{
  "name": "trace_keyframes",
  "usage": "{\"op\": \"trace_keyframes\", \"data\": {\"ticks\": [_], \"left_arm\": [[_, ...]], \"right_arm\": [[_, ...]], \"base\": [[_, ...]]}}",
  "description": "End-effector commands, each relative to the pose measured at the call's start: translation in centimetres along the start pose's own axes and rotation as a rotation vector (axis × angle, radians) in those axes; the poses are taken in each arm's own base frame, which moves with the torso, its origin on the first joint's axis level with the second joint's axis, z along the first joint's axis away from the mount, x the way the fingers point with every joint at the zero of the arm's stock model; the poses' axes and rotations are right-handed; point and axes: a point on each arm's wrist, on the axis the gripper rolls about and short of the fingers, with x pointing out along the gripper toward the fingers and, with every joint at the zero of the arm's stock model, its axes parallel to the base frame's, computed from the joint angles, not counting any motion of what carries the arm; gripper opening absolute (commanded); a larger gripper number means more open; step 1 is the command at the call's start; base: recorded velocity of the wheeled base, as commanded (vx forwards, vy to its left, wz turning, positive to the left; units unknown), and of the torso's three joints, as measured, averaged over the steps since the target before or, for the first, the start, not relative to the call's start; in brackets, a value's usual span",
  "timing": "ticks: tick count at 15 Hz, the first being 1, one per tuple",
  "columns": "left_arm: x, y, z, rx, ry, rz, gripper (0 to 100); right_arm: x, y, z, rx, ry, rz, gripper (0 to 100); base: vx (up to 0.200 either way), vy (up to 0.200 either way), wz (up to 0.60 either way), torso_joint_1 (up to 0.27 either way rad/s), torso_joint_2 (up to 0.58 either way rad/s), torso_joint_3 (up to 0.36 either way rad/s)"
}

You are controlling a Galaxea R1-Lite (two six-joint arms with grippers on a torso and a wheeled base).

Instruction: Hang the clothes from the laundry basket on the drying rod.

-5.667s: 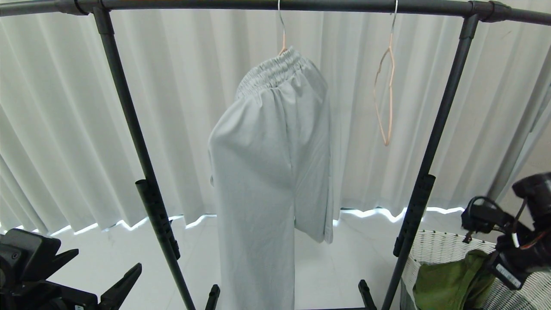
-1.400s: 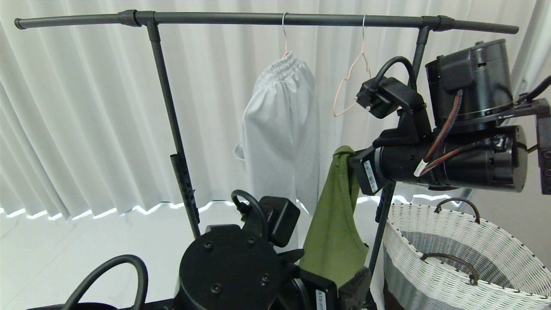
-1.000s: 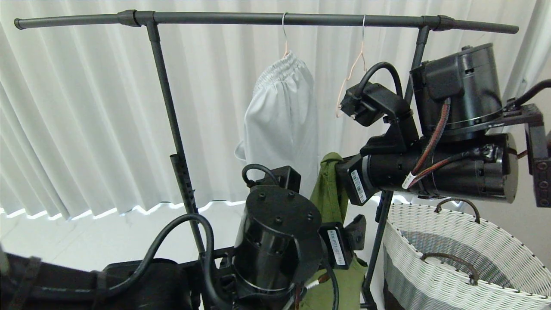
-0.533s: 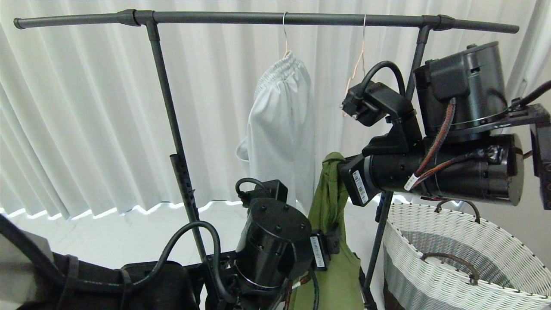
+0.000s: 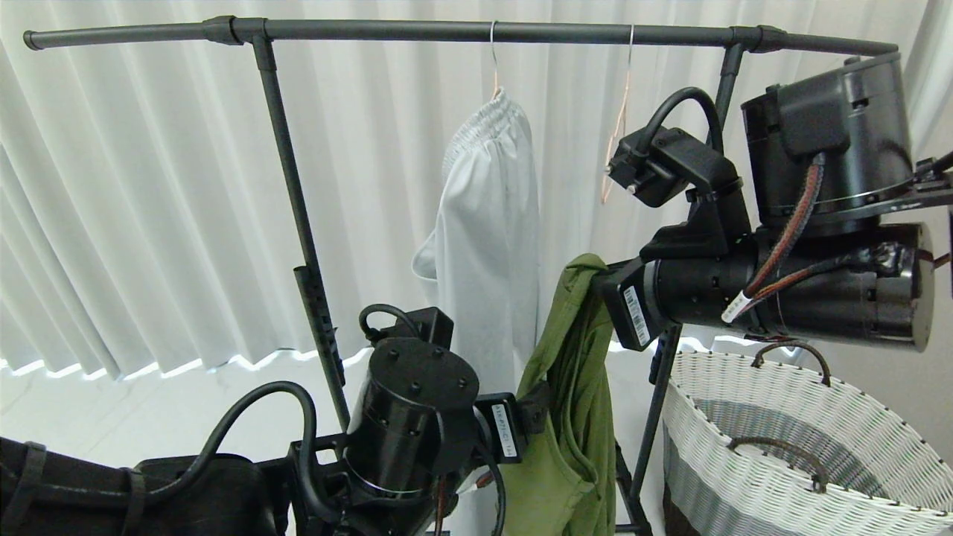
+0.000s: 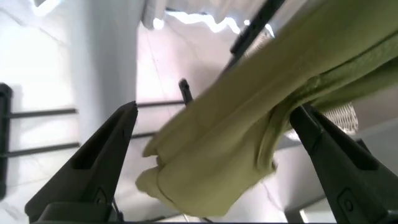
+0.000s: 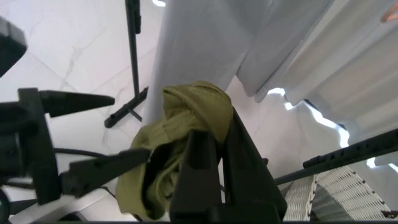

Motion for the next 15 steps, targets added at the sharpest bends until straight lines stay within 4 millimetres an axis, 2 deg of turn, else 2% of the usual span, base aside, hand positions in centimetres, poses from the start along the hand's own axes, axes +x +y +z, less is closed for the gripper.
{"op": "trace_keyframes", "data": {"ticks": [1,3,5,9,10,13,15], "left_arm": [[-0.3,0.1,0.5,-0.007,-0.014,-0.007,100],[-0.2,0.1,0.1,0.015,-0.001,-0.006,100],[0.3,0.8,-1.1,0.055,0.04,0.03,100],[-1.1,2.7,-4.6,0.182,0.155,0.062,100],[-1.3,2.8,-4.9,0.189,0.165,0.062,100],[-1.8,2.0,-4.5,0.184,0.109,-0.003,100],[-2.4,2.7,-5.3,0.233,0.138,0.005,100]], "right_arm": [[-0.3,0.2,0.1,-0.002,-0.009,0.008,0],[-0.5,0.6,0.2,-0.007,-0.013,0.022,0],[-0.6,0.8,0.2,-0.01,-0.016,0.029,0],[-0.6,0.8,0.3,-0.009,-0.019,0.028,0],[-0.7,0.8,0.3,-0.009,-0.02,0.028,0],[-0.9,0.7,0.0,-0.013,0.003,0.027,0],[-1.0,0.5,-0.2,-0.012,0.009,0.023,0]], "base": [[0.0,0.0,0.0,0.0,0.0,0.0],[0.0,0.0,0.0,0.0,0.0,0.0],[0.0,0.0,0.0,0.0,0.0,0.0],[0.0,0.0,0.0,0.0,0.0,0.0],[0.0,0.0,0.0,0.0,0.0,0.0],[0.0,0.0,0.0,0.0,0.0,0.0],[0.0,0.0,0.0,0.0,0.0,0.0]]}}
